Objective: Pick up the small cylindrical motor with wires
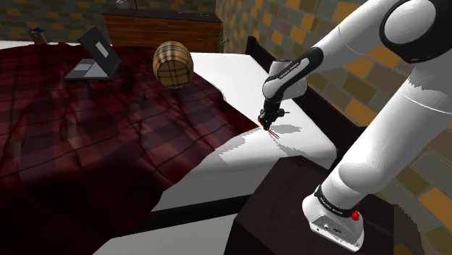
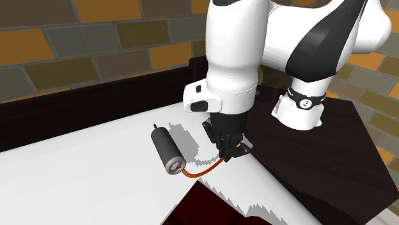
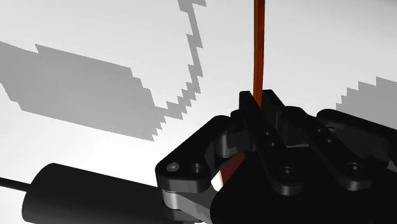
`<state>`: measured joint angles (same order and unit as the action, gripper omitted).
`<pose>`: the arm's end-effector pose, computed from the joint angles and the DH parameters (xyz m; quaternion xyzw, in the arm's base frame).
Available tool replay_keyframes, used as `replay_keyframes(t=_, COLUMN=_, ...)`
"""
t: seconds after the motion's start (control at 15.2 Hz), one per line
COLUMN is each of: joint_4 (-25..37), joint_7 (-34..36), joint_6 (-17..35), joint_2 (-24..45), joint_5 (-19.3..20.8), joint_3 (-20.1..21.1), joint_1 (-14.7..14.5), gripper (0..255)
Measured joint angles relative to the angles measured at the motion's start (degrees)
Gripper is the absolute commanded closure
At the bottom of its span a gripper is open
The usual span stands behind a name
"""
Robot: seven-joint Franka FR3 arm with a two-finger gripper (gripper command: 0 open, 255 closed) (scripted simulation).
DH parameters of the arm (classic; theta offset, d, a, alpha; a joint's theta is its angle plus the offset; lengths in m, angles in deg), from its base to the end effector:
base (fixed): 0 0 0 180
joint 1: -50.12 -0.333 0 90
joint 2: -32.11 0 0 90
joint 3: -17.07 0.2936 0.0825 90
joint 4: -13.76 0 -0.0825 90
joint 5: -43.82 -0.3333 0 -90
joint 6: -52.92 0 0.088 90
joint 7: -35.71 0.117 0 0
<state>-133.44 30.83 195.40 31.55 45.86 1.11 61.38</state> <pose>0.3656 -0.1879 0.2711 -0.9831 0.1793 0.0375 0.0015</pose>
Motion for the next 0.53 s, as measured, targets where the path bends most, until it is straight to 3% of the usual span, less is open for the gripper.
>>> replay_keyframes(t=0.53, joint_4=1.3, joint_7=1.38, joint_6=-6.56, joint_2=-5.4, joint_5=1.83, joint_3=0.16, joint_1=0.14, gripper=255)
